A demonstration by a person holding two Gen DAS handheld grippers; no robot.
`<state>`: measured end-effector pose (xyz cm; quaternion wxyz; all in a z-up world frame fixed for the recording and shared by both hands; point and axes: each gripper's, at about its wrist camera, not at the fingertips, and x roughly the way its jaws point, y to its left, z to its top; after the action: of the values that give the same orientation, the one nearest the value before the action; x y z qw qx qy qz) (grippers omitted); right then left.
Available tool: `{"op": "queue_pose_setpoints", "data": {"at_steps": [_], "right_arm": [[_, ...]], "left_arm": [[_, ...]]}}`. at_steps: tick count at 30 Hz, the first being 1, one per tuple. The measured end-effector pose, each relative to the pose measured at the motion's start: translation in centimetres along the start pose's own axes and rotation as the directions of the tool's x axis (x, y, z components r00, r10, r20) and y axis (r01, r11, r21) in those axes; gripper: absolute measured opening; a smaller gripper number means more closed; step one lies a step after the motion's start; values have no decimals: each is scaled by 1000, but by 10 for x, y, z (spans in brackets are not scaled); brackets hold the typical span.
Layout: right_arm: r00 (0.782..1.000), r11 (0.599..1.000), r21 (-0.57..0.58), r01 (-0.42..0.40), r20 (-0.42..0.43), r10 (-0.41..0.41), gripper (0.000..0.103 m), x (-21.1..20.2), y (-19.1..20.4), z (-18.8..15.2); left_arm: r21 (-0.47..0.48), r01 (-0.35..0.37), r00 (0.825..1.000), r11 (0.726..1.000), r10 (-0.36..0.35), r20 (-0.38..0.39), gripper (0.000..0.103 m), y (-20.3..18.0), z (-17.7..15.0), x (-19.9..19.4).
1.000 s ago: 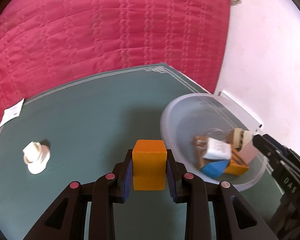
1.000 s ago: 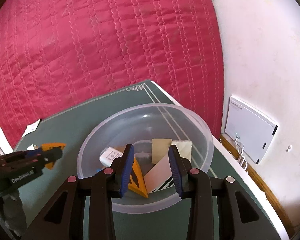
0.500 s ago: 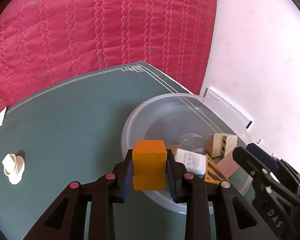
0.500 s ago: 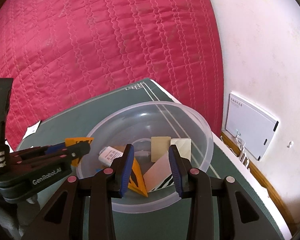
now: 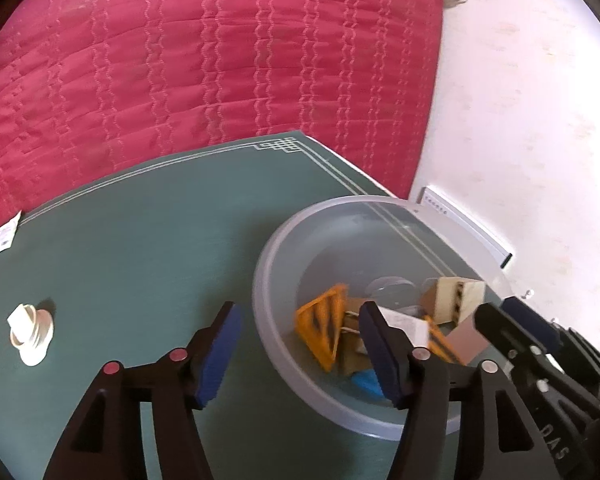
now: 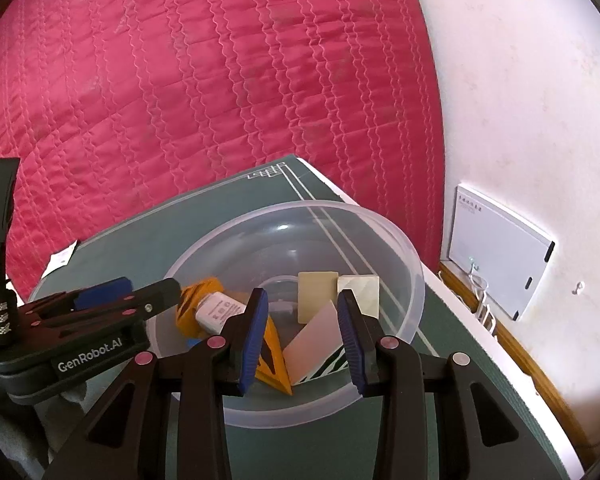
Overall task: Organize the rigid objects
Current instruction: 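Open both grippers to drop the blocks into the bowl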
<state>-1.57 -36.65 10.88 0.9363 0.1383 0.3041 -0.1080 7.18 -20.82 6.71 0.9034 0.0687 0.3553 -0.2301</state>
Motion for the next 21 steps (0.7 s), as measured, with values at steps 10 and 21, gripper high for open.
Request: {"op": "queue_pose_setpoints", "data": {"at_steps": [10, 21], "right_arm": [[1000, 1000, -3, 0, 1, 0, 38, 1, 1, 0], [1000, 1000, -7, 1, 2, -1, 38, 1, 2, -1]], "left_arm": [[9, -114, 993, 993, 114, 17, 73, 17, -8, -2], [-8, -207, 978, 978, 207, 32, 80, 38, -15, -9]]}}
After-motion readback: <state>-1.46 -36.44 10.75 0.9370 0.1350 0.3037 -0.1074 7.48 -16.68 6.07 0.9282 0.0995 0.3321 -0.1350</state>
